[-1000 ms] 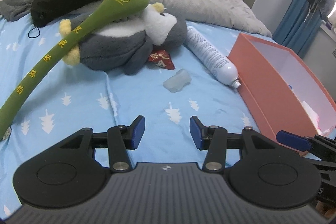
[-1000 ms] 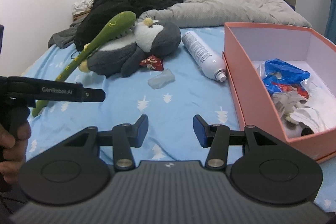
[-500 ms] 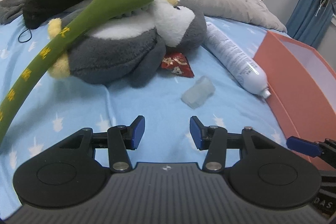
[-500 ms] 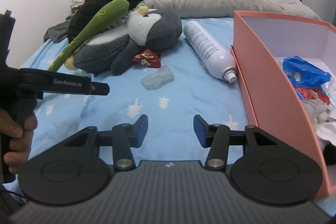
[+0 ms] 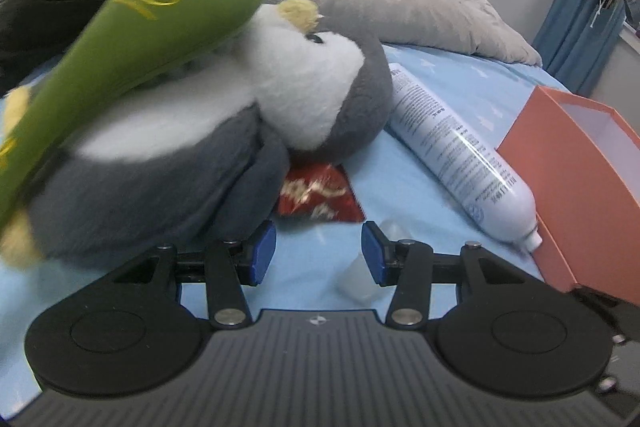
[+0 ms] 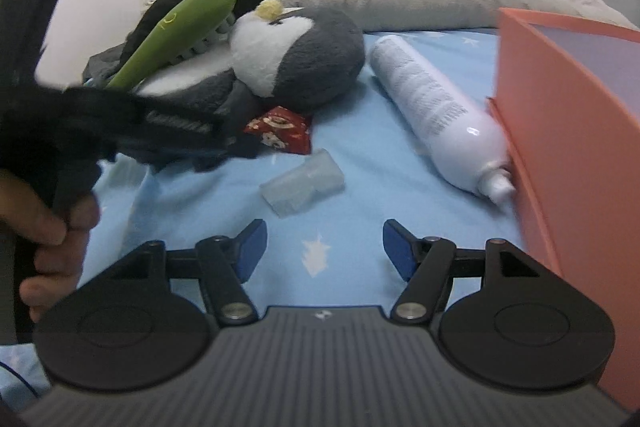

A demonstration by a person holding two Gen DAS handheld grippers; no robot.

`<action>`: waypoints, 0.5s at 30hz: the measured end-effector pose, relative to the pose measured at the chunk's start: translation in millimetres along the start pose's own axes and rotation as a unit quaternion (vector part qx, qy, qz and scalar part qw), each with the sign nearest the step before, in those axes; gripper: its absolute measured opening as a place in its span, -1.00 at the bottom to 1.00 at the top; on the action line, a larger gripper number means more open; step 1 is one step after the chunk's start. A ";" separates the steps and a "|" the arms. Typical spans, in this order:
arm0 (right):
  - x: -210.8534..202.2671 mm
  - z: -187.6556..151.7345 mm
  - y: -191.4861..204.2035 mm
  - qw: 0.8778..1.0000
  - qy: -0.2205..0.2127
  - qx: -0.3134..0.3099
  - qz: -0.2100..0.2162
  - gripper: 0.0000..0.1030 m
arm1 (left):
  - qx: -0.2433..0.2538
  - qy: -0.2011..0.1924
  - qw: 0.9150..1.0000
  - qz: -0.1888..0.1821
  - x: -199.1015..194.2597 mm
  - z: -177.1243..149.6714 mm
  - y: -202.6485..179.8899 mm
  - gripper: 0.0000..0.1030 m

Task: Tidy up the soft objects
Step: 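Grasp the red candy packet with the left tool while the right tool approaches the clear cup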

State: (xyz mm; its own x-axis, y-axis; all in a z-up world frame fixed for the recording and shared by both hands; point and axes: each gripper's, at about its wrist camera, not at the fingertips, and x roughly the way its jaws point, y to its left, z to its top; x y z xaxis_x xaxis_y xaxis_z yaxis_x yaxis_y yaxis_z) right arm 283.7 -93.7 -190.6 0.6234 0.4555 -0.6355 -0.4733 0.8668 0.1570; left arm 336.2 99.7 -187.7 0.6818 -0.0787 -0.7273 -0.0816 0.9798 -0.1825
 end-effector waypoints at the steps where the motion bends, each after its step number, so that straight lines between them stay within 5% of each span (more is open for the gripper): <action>1: 6.5 1.7 0.8 1.000 -0.002 -0.008 0.004 0.30 | 0.001 0.004 1.000 0.000 3.8 2.9 -0.4 0.08; 11: 53.8 20.2 6.1 0.994 -0.025 -0.093 0.042 0.31 | -0.019 0.019 1.000 0.007 38.7 26.6 1.3 0.14; 15: 73.3 21.6 7.5 0.994 0.006 -0.096 0.051 0.32 | -0.010 0.026 0.999 0.021 49.9 26.7 -5.0 0.13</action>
State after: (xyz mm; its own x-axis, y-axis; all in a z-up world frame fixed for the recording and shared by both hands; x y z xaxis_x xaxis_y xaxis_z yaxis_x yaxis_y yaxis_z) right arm 339.2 -49.4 -219.7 0.5595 0.5361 -0.6321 -0.6450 0.7606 0.0743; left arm 390.0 95.8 -205.5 0.6392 -0.0467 -0.7676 -0.1252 0.9785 -0.1638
